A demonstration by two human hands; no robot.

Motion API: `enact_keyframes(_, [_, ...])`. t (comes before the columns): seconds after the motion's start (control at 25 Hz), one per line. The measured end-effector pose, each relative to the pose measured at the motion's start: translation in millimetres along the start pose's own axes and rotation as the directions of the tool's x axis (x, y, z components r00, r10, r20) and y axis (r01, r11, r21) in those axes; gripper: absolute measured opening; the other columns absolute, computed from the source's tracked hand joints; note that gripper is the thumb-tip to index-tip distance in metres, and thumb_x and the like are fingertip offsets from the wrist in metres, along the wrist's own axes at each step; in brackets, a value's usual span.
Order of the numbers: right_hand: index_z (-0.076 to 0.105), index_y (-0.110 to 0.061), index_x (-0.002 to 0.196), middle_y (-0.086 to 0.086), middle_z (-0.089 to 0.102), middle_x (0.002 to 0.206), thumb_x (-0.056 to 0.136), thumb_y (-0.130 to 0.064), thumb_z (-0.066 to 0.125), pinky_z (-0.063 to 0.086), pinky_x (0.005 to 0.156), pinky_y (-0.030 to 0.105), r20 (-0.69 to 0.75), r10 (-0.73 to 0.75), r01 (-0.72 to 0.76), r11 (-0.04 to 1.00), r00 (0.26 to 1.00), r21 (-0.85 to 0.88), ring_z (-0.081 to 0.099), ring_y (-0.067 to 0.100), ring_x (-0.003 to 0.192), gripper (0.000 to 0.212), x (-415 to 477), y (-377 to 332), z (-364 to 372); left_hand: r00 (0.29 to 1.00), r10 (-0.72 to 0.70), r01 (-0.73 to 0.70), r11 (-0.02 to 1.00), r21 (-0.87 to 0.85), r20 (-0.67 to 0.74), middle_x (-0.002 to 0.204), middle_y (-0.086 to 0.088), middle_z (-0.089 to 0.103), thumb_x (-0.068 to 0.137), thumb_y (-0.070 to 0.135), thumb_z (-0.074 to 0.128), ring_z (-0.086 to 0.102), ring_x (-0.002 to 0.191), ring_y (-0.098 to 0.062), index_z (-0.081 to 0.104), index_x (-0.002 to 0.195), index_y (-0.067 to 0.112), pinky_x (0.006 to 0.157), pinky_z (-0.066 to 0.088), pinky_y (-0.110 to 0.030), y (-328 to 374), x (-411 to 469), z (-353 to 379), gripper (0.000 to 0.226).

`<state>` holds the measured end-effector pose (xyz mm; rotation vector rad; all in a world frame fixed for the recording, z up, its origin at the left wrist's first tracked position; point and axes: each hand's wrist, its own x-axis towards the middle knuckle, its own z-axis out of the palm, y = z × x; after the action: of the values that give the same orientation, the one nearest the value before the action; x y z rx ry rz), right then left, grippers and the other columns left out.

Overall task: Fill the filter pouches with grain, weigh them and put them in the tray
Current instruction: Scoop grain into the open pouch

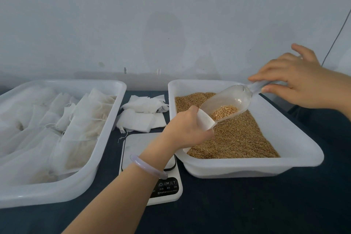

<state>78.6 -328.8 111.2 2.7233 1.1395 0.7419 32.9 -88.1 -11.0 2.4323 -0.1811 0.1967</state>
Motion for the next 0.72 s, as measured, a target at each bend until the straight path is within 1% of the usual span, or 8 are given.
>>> enact_keyframes(0.08, [0.064,-0.027,0.119,-0.004,0.064,0.106,0.087,-0.048,0.038,0.000,0.111,0.049,-0.035,-0.036,0.034,0.999,0.999,-0.042,0.050,0.028,0.109,0.047,-1.1,-0.3,-1.5,1.000,-0.009,0.008,0.999,-0.048,-0.023,0.088,0.003,0.055,0.077,0.042,0.067,0.058,0.082,-0.018,0.044,0.100,0.016,0.067,0.052,-0.037,-0.4,-1.5,-0.2,0.042])
enact_keyframes(0.16, [0.066,-0.025,0.117,-0.002,0.065,0.103,0.083,-0.048,0.032,0.003,0.109,0.051,-0.079,-0.066,0.061,0.996,0.995,-0.069,0.051,0.031,0.106,0.053,-1.7,0.0,-2.6,0.999,-0.014,0.009,0.994,-0.106,-0.040,0.089,0.000,0.059,0.077,0.039,0.068,0.062,0.080,-0.020,0.044,0.101,0.015,0.069,0.055,-0.041,-0.9,-2.7,-0.7,0.042])
enact_keyframes(0.28, [0.067,-0.026,0.115,-0.002,0.065,0.102,0.083,-0.046,0.035,0.002,0.109,0.052,-0.117,-0.088,0.080,0.994,0.989,-0.072,0.046,0.026,0.106,0.049,-0.9,0.7,-3.4,0.997,-0.014,0.003,0.990,-0.139,-0.076,0.089,0.000,0.059,0.077,0.037,0.068,0.062,0.079,-0.019,0.043,0.101,0.015,0.066,0.054,-0.038,-1.3,-3.6,-1.1,0.041])
enact_keyframes(0.36, [0.068,-0.024,0.114,-0.001,0.065,0.101,0.083,-0.044,0.038,-0.001,0.109,0.052,-0.140,-0.109,0.100,0.992,0.984,-0.073,0.042,0.022,0.106,0.047,-0.5,1.0,-3.0,0.996,-0.012,-0.001,0.990,-0.144,-0.086,0.087,0.001,0.057,0.077,0.037,0.068,0.061,0.078,-0.019,0.043,0.100,0.015,0.063,0.051,-0.035,-1.4,-3.5,-0.7,0.041])
enact_keyframes(0.48, [0.067,-0.024,0.114,-0.002,0.063,0.099,0.083,-0.044,0.040,-0.010,0.110,0.046,-0.167,-0.110,0.102,0.993,0.980,-0.056,0.041,0.021,0.106,0.046,-0.6,3.3,-3.9,0.996,-0.011,-0.002,0.991,-0.137,-0.089,0.084,0.003,0.054,0.077,0.035,0.068,0.058,0.077,-0.019,0.042,0.098,0.015,0.059,0.047,-0.031,-1.6,-3.3,0.3,0.039])
enact_keyframes(0.56, [0.066,-0.026,0.115,-0.005,0.061,0.099,0.083,-0.046,0.039,-0.011,0.111,0.043,-0.179,-0.097,0.091,0.995,0.979,-0.044,0.040,0.020,0.108,0.047,-0.4,7.0,-2.8,0.995,-0.011,-0.004,0.989,-0.148,-0.099,0.082,0.004,0.054,0.077,0.034,0.068,0.058,0.076,-0.019,0.041,0.096,0.014,0.057,0.046,-0.031,-2.1,-3.1,1.0,0.038])
enact_keyframes(0.64, [0.065,-0.030,0.117,-0.010,0.057,0.100,0.084,-0.050,0.039,-0.009,0.111,0.039,-0.157,-0.055,0.052,0.998,0.986,-0.027,0.042,0.020,0.110,0.046,-1.0,9.7,0.8,0.993,-0.017,-0.003,0.986,-0.169,-0.115,0.081,0.002,0.055,0.078,0.034,0.067,0.059,0.075,-0.019,0.041,0.095,0.014,0.057,0.046,-0.031,-3.2,-3.2,1.6,0.037])
enact_keyframes(0.72, [0.063,-0.036,0.117,-0.011,0.058,0.103,0.091,-0.057,0.042,-0.001,0.111,0.038,-0.105,0.034,-0.031,0.999,0.994,0.036,0.047,0.020,0.110,0.040,-3.6,18.4,7.0,0.988,-0.026,-0.004,0.981,-0.192,-0.153,0.078,0.003,0.052,0.078,0.032,0.067,0.056,0.071,-0.017,0.038,0.088,0.016,0.054,0.042,-0.029,-4.3,-4.1,2.5,0.035])
